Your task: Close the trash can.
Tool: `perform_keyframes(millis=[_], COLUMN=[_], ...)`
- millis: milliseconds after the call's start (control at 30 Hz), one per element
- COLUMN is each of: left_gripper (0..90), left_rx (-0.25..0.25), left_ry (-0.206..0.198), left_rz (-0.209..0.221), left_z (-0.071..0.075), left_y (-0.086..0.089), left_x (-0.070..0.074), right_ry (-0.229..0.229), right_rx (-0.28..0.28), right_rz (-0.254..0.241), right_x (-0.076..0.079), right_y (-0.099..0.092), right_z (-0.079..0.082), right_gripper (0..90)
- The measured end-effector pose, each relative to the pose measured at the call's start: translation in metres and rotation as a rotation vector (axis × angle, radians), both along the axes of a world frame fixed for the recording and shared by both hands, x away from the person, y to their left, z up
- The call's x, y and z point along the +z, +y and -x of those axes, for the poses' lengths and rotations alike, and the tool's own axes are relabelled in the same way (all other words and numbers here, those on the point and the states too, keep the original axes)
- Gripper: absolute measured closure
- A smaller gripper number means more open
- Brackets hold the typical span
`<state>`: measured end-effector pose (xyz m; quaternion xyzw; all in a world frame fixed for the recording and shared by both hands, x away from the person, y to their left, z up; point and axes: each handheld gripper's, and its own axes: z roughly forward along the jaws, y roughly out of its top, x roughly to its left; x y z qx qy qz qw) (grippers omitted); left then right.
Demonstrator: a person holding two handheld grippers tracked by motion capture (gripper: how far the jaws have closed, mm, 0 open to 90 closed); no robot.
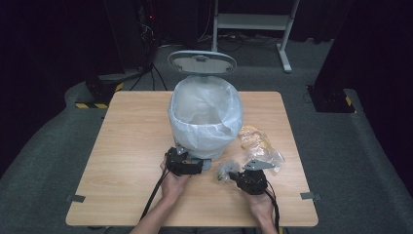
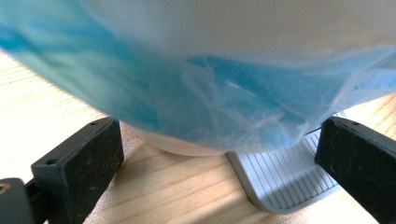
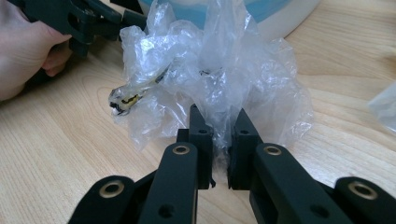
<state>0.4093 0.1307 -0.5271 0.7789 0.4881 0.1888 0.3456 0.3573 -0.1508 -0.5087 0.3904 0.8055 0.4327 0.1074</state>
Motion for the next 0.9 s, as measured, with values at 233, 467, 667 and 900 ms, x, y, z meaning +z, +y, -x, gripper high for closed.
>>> perform_keyframes(millis=[233,467,667,900], left_gripper=[1.2,1.2,1.3,1.3], left_rx=[0.012,0.029,0.042,0.039], left_ry=[-0.004,-0.013,-0.016,-0.015], left_rz=[0.013,0.037,0.061,0.059], left_z=[0.0,-0.001,-0.001,-0.001], left_y=[-0.001,-0.002,-0.003,-0.003], left_x=[-0.001,-0.002,-0.003,-0.002], right_ry=[0.002,-0.003,-0.005,-0.014], right_rx=[-0.011,-0.021,-0.029,-0.036], right_rz=[-0.012,-0.015,-0.007,-0.007], right_x=[0.003,0.007,0.012,0.016], right_y=[-0.005,-0.013,-0.018,-0.023], right_z=[0.002,0.004,0.007,0.008], right_gripper=[83.4,83.4,83.6,83.7])
